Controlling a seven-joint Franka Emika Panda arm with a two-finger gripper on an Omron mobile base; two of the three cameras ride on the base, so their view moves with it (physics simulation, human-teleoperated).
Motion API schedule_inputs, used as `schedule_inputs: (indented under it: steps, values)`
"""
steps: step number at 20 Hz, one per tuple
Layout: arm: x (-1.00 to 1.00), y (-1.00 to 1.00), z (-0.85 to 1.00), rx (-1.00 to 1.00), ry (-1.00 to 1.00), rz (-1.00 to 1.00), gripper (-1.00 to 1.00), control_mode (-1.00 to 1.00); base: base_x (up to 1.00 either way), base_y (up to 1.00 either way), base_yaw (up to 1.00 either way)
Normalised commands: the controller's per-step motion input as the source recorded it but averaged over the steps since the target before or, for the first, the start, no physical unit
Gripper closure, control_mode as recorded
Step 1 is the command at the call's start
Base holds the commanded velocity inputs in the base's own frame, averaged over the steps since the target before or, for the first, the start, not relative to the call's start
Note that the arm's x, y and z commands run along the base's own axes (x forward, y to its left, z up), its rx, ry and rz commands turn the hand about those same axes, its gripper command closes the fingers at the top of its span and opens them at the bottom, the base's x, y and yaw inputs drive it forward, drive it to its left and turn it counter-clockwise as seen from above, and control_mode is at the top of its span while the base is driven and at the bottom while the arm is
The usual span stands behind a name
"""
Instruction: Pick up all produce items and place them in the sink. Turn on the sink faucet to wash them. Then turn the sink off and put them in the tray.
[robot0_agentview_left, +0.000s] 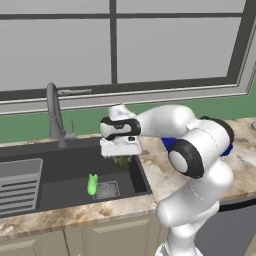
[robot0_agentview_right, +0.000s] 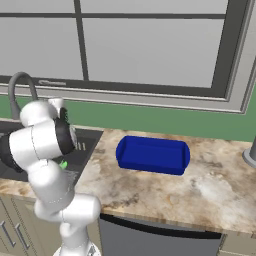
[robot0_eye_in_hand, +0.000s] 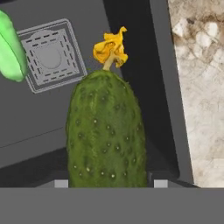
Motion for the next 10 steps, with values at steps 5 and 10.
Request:
schedule_inputs:
  steps: [5, 10]
  values:
    - [-0.28, -0.30, 0.36, 0.00, -0.01, -0.09, 1.00, -1.00, 0.00, 0.00, 0.00]
    - [-0.42, -0.25, 0.28, -0.01, -0.05, -0.08, 1.00, -1.00, 0.00, 0.00, 0.00]
